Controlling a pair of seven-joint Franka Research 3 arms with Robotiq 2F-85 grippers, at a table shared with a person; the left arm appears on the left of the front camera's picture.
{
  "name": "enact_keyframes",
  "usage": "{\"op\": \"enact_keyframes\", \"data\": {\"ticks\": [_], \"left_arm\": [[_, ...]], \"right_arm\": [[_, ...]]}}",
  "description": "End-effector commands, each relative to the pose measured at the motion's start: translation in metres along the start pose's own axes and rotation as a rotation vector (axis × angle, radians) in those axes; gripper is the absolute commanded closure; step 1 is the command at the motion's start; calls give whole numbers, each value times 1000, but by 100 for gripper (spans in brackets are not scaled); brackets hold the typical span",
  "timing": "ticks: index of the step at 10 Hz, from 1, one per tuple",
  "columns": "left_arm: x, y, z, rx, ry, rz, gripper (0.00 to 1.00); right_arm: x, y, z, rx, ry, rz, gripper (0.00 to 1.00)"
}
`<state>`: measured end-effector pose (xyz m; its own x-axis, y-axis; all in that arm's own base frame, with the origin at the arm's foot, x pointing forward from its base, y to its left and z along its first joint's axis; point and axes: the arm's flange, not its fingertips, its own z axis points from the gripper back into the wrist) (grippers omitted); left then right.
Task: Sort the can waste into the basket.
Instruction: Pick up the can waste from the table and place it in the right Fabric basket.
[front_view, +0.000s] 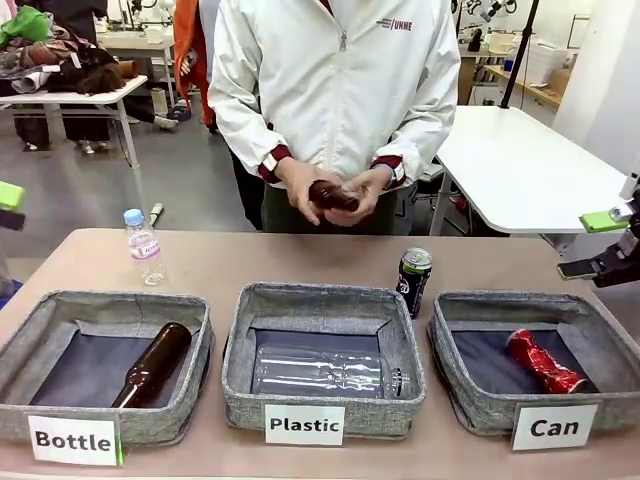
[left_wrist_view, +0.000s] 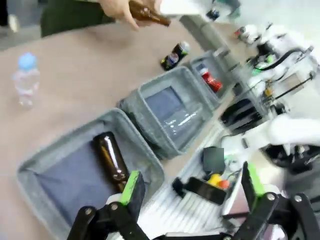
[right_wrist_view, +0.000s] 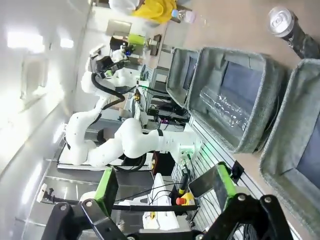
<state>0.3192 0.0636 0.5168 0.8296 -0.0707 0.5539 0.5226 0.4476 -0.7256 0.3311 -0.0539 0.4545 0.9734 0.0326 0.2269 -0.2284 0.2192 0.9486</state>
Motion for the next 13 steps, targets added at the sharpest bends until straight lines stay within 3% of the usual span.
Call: {"op": "enact_keyframes", "data": {"ticks": [1, 2, 3, 4, 8, 9, 10, 12, 13], "left_arm": [[16, 24, -7, -132, -1, 147, 0], [17, 39, -5, -178, 9, 136, 0], [12, 48, -1, -222, 18, 96, 0], [1, 37, -4, -143, -5, 150, 0], [3, 45, -3, -143, 11, 158, 0], [-2, 32, 40, 54, -58, 158, 0], [-8, 32, 84, 139, -184, 199, 0], [-38, 34, 146, 208, -308, 247, 0], [-51, 35, 149, 220, -321, 267, 0]], "right_arm": [[-2, 2, -6, 13, -47, -44, 0], [-2, 2, -5, 6, -83, -43, 0], [-1, -2, -1, 1, -5, -14, 0], [-1, -2, -1, 1, -5, -14, 0], [-1, -2, -1, 1, -5, -14, 0], [-1, -2, -1, 1, -5, -14, 0], [-1, -2, -1, 1, -5, -14, 0], [-1, -2, -1, 1, -5, -14, 0], [-1, -2, -1, 1, -5, -14, 0]]}}
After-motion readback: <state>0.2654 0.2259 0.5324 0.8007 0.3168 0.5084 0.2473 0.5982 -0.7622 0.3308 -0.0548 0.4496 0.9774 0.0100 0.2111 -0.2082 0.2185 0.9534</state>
